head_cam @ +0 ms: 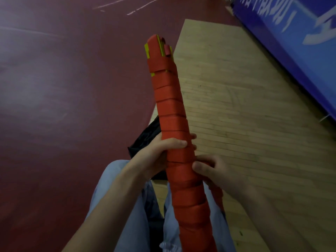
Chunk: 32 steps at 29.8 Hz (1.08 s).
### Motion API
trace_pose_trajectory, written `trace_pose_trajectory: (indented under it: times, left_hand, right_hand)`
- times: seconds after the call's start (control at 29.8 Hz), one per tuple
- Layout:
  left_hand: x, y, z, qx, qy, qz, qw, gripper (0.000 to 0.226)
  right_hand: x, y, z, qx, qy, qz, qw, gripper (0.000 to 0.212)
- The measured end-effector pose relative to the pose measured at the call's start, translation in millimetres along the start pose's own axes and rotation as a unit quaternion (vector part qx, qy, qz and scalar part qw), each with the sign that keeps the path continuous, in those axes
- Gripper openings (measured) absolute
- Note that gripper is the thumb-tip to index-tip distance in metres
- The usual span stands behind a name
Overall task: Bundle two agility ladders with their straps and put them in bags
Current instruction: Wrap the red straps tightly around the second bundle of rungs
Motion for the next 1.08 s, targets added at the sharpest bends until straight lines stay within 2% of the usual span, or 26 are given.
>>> trace_pose_trajectory:
  times: [0.07,0.1,0.17,0.24,0.34,0.44,0.5,0.57,0.6,0.71,0.74,0.77,0.81,0.87,0.94,1.01,1.08]
  left_hand:
    - [4,-2,6,0.057,-0.023,0.098,0.993,0.064]
    - [6,-1,8,0.055,-0.036,0.158,0.985,0.062]
    - [8,1,5,0.052,-0.056,0.243,0.967,0.053]
    - [6,3,0,0.054,-0.043,0.248,0.966,0.048]
    - [0,8,0,-0.005,-0.003,0.18,0.984,0.059]
    - [1,2,0,-0.143,-0.01,0.007,0.99,0.07]
    - [6,-5,2,-0.259,-0.043,-0.119,0.957,0.068]
    - [8,-15,4,-0.336,-0.045,-0.197,0.92,0.066]
    - [9,-19,4,-0.345,-0.046,-0.217,0.912,0.066]
    - [13,-14,3,-0.328,-0.029,-0.225,0.917,0.068]
    - [13,-11,-1,-0.319,-0.026,-0.223,0.921,0.071]
    - [12,-8,-4,-0.298,-0.028,-0.22,0.929,0.075]
    - [12,-4,-3,-0.256,-0.029,-0.194,0.946,0.079]
    - [8,7,3,-0.095,-0.019,-0.064,0.993,0.081]
    - [6,13,13,0.066,-0.016,0.079,0.995,0.075]
    - [10,20,12,0.069,-0.044,0.191,0.978,0.064]
    - [10,23,3,0.026,-0.053,0.258,0.964,0.04]
  right_hand:
    - [-4,-4,-5,0.002,-0.015,0.031,0.999,0.025]
    - [-4,-8,-4,-0.011,-0.015,0.037,0.999,0.025]
    - [-6,-15,0,-0.091,-0.008,0.041,0.995,0.042]
    - [-9,-14,-4,-0.173,-0.012,0.014,0.985,0.044]
    - [-12,2,-21,-0.242,0.005,-0.08,0.967,0.023]
    - [-14,11,-38,-0.274,0.028,-0.102,0.956,0.026]
    - [-12,11,-41,-0.249,0.028,-0.102,0.963,0.032]
    - [-7,10,-34,-0.202,0.002,-0.094,0.975,0.044]
    - [-5,9,-28,-0.169,-0.015,-0.1,0.98,0.052]
    - [0,1,-11,-0.099,-0.058,-0.141,0.983,0.087]
    - [2,0,-3,-0.074,-0.076,-0.137,0.985,0.093]
    - [2,-3,4,-0.04,-0.083,-0.124,0.988,0.089]
    - [2,-7,6,-0.002,-0.081,-0.104,0.991,0.08]
    - [-2,-11,9,0.031,-0.075,-0.048,0.996,0.07]
    - [-6,-14,4,-0.008,-0.069,-0.003,0.998,0.059]
    - [-11,-14,-4,-0.193,-0.049,0.041,0.979,0.049]
    - [-16,-17,-15,-0.361,-0.005,0.027,0.932,0.058]
Point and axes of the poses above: each hand's wrist, its own x-axis towards the middle knuckle, its own y-axis out of the back of the hand, z = x × y, the point moved 2 cm from there along x, towards the middle knuckle, and after that the axes turned 4 degrees about -y, right-handed, at the moved point
